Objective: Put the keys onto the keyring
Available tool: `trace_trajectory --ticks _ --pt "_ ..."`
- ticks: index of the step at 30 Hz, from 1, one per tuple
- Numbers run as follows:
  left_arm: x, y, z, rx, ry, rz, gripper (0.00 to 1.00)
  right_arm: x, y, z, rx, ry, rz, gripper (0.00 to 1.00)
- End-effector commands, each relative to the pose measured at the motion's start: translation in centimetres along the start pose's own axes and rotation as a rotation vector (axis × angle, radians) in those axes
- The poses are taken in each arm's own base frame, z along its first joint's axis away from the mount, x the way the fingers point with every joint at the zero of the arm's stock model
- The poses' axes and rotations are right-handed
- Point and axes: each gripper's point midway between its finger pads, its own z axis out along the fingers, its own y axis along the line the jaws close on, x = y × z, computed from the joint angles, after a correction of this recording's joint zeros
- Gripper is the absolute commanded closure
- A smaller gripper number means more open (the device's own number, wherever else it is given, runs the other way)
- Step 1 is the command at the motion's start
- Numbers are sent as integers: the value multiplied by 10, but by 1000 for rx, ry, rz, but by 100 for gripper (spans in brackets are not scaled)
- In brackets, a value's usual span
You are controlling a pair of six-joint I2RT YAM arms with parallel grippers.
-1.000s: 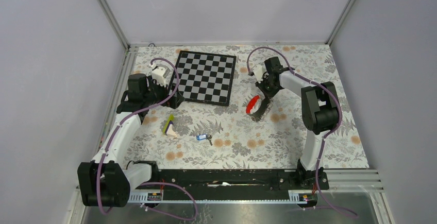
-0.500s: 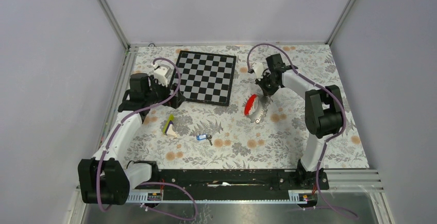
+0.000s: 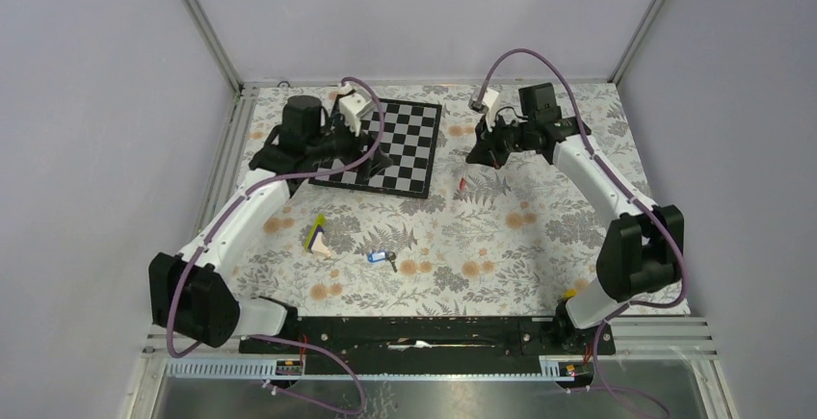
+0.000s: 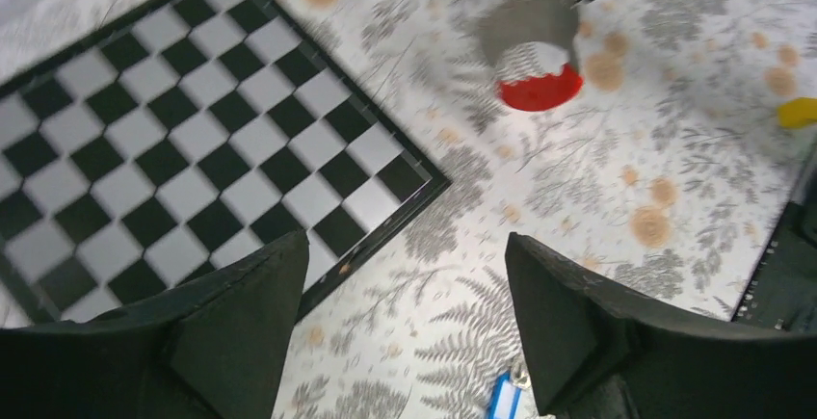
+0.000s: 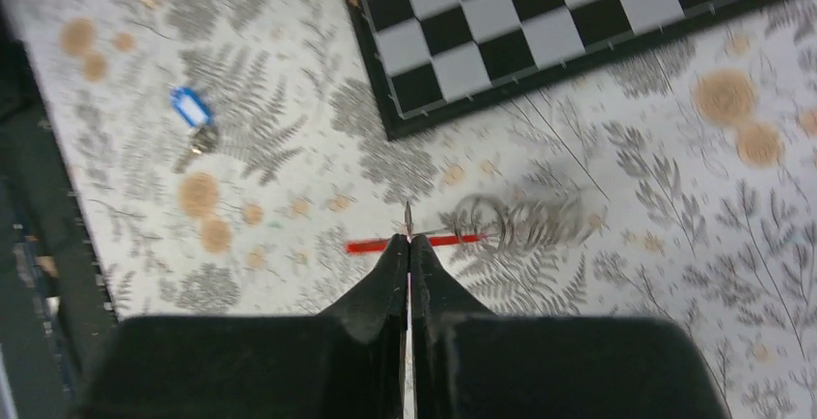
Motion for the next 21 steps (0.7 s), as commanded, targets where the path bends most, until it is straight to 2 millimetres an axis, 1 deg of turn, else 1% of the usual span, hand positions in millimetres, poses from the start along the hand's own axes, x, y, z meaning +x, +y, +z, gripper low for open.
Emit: trace_trajectory --ticks 1,5,7,8,12,15,21 --pt "-49 -49 17 196 -83 132 23 -55 53 -26 -187 -216 -56 100" --pt "-69 -86 31 356 -107 191 40 -67 78 -40 -259 -305 -91 100" --pt "-73 -101 37 421 -108 191 49 -71 88 -44 -303 -322 -82 100" --pt "-74 -107 40 449 -105 190 52 -73 92 -46 -321 -332 -81 100" --pt "-72 -130 48 514 -95 209 53 -70 103 -45 -377 -344 -58 100" --pt "-66 -142 49 555 -86 223 53 -65 111 -43 -407 -339 -53 100" --pt "-60 -152 49 606 -82 236 55 -58 116 -40 -433 -340 -55 98"
